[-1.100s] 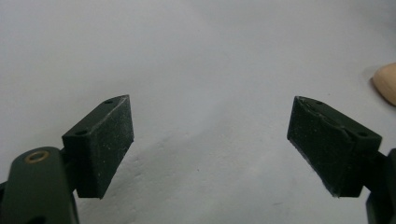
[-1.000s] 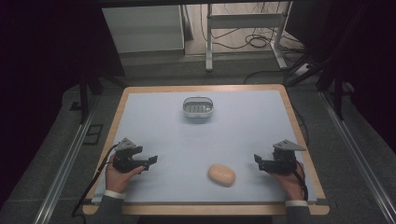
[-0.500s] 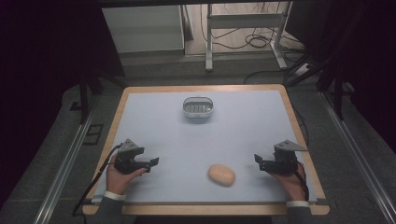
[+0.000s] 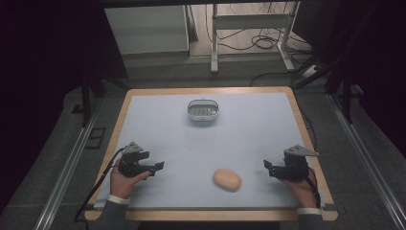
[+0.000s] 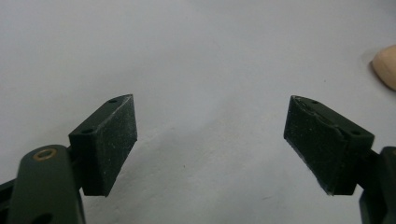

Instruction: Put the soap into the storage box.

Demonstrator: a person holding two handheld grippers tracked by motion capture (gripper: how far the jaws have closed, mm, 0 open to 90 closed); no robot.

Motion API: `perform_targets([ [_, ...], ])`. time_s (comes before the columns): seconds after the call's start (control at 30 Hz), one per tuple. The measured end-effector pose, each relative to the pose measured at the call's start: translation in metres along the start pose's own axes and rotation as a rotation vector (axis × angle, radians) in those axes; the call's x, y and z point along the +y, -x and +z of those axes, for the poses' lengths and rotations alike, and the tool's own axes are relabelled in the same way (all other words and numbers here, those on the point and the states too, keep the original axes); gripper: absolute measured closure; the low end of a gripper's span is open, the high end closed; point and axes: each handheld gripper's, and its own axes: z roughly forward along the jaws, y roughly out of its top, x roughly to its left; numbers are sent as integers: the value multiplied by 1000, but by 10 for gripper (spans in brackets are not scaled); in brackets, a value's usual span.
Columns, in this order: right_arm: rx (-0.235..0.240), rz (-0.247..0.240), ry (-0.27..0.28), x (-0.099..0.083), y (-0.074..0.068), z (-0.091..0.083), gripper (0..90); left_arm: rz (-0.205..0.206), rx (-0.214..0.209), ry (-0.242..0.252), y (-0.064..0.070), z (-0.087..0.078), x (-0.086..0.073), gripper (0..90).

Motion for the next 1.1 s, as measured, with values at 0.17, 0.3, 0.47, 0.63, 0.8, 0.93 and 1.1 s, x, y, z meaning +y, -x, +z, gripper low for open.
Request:
perform_targets([
  [0.17, 27, -7, -9, 7, -8, -3, 110, 8, 30, -5, -2, -3, 0, 170],
  [0.3, 39, -31, -7, 21, -14, -7, 110, 8, 24, -17, -2, -3, 0, 168],
  [0.47, 43, -73, -20, 34, -24, -7, 111, 24, 64, -20, -2, -3, 0, 167],
  [0.63, 72, -124, -63, 41, -35, -4, 111, 26, 70, -26, -2, -1, -1, 159],
  [0.8, 106, -166, -75, 48, -44, -4, 111, 23, 60, -27, -1, 1, -1, 146],
  [0.93, 116, -189, -91, 53, -50, -3, 110, 26, 53, -38, -1, 2, -1, 140],
  [1.1, 137, -202, -108, 57, -57, -2, 110, 29, 10, -53, 1, 4, -1, 122],
])
